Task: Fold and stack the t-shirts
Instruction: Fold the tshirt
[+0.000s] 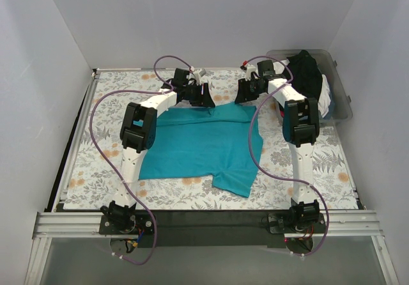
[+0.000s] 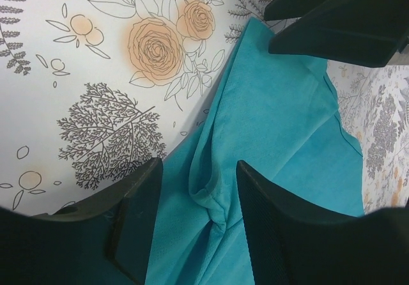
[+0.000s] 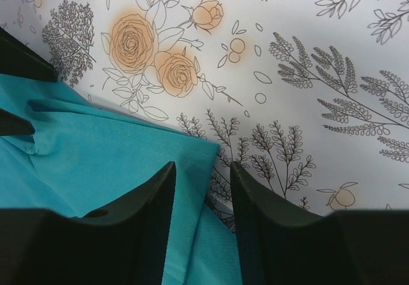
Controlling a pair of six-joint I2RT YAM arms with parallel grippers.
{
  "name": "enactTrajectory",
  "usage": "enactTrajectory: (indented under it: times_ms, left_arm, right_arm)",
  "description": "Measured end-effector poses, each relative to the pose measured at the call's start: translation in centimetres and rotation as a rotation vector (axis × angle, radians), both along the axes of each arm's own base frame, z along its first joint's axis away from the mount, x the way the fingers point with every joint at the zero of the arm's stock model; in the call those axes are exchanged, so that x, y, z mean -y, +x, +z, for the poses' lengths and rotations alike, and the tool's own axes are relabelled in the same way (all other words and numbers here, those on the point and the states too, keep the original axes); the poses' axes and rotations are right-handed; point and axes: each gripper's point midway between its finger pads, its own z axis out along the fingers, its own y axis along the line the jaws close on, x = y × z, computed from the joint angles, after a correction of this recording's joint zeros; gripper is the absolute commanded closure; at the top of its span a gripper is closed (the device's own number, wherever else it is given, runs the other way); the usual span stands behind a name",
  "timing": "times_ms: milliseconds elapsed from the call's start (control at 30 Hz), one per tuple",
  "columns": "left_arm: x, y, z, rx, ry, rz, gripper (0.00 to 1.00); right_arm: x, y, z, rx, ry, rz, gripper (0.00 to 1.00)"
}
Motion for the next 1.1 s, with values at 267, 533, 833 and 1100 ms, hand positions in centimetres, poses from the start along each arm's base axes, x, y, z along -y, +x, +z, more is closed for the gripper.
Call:
enactTrajectory:
  times_ms: [267,533,833,1100]
  left_arm:
    - [0.1,-0.2,-0.1,-0.018,-0.002,0.001,0.68]
    - [0.2,-0.5,-0.1,-0.029,-0.011,-0.008,1.00]
    - [-0.4,-2.1,-0.7,-0.047,0.006,-0.029,1.00]
    - [-1.3,-4.9,0.5,-0.047,0.017,-0.060,1.00]
  right_arm:
    - [-0.8,-0.4,0.4,-0.018,0.043,0.017,0.84]
    - [-1.2,-0.5,0.7,-0.016,0.071,0.030,0.99]
    - [-1.1,-1.9,2.6,0.001,0.081,0.055,0.99]
    - [-1.3,-4.6,6.8,0.052,0.117,0.111,0.99]
